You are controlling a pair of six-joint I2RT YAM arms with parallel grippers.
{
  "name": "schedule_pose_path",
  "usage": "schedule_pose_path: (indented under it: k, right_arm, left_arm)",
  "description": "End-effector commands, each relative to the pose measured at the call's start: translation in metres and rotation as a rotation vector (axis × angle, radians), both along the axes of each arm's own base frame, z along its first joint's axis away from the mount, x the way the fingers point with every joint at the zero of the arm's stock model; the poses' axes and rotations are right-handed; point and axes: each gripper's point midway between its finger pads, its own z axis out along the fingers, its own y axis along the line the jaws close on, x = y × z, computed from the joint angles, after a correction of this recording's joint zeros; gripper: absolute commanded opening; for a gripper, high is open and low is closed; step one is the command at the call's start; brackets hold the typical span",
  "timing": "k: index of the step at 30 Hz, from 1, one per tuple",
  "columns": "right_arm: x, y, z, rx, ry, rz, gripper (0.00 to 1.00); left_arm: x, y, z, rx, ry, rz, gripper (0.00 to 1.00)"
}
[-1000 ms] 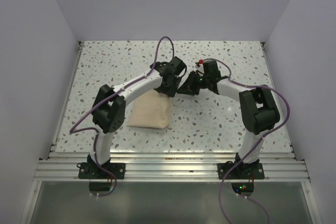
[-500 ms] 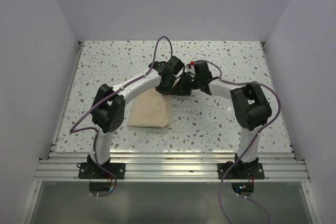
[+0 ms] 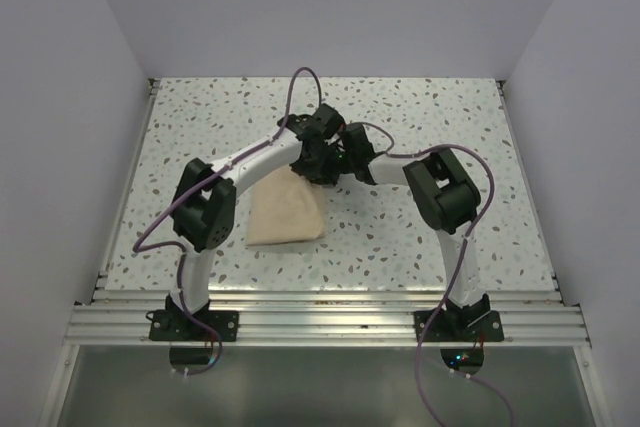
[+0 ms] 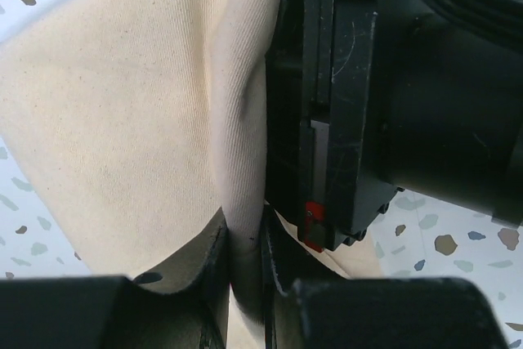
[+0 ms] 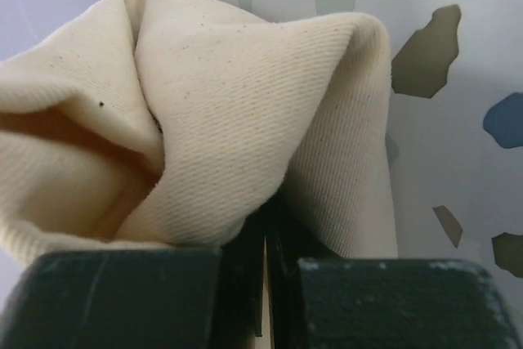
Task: Prepare the surgical pack
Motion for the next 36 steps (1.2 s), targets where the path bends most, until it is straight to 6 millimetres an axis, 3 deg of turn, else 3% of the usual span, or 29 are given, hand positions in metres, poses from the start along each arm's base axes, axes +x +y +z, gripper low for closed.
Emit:
schedule_pose_path:
  k: [1, 3, 4, 5, 10, 12, 13, 14, 17, 20, 24, 25, 28, 36]
  right_arm:
    - [0.029, -0.002, 0.028, 0.038, -0.085, -0.063, 0.01]
    - [0.027, -0.021, 0.034, 0.003, -0.105, -0.048, 0.01]
    - [0.025, -0.039, 0.028, -0.016, -0.063, -0.05, 0.02]
    - [0.026, -0.049, 0.036, -0.017, -0.074, -0.052, 0.02]
    - [0.014, -0.102, 0.035, -0.092, -0.064, -0.007, 0.04]
    - [0.012, -0.11, 0.045, -0.097, -0.094, 0.006, 0.11]
    - [0.014, -0.112, 0.05, -0.09, -0.102, 0.007, 0.2]
    - [0.015, -0.113, 0.056, -0.088, -0.113, 0.008, 0.35]
    - [0.019, -0.105, 0.071, -0.051, -0.129, 0.024, 0.53]
    - [0.027, -0.098, 0.078, 0.003, -0.103, 0.008, 0.59]
    - [0.034, -0.085, 0.081, 0.06, -0.06, -0.009, 0.52]
    - [0.035, -0.084, 0.077, 0.052, -0.054, -0.013, 0.34]
    - [0.035, -0.084, 0.068, 0.04, -0.047, -0.012, 0.08]
    - [0.026, -0.085, 0.05, 0.016, -0.05, 0.029, 0.06]
  left_arm:
    - [-0.004, -0.021, 0.016, -0.099, -0.017, -0.03, 0.01]
    - [-0.007, -0.016, 0.012, -0.08, -0.007, -0.025, 0.1]
    - [-0.007, -0.015, 0.012, -0.08, -0.012, -0.02, 0.22]
    - [-0.008, -0.014, 0.016, -0.085, -0.02, -0.013, 0.28]
    - [-0.01, -0.014, 0.029, -0.117, -0.042, -0.008, 0.45]
    - [-0.013, -0.016, 0.035, -0.134, -0.047, -0.009, 0.49]
    - [-0.014, -0.015, 0.036, -0.141, -0.043, -0.006, 0.5]
    - [-0.016, -0.017, 0.039, -0.148, -0.043, -0.008, 0.51]
    - [-0.023, -0.017, 0.04, -0.154, -0.025, -0.001, 0.57]
    - [-0.033, -0.022, 0.037, -0.147, -0.017, -0.011, 0.59]
    - [-0.041, -0.025, 0.025, -0.119, -0.002, -0.014, 0.6]
    - [-0.041, -0.024, 0.023, -0.112, 0.001, -0.009, 0.59]
    - [-0.032, -0.023, 0.022, -0.095, -0.029, 0.001, 0.59]
    - [0.011, -0.025, 0.029, -0.043, -0.08, 0.019, 0.64]
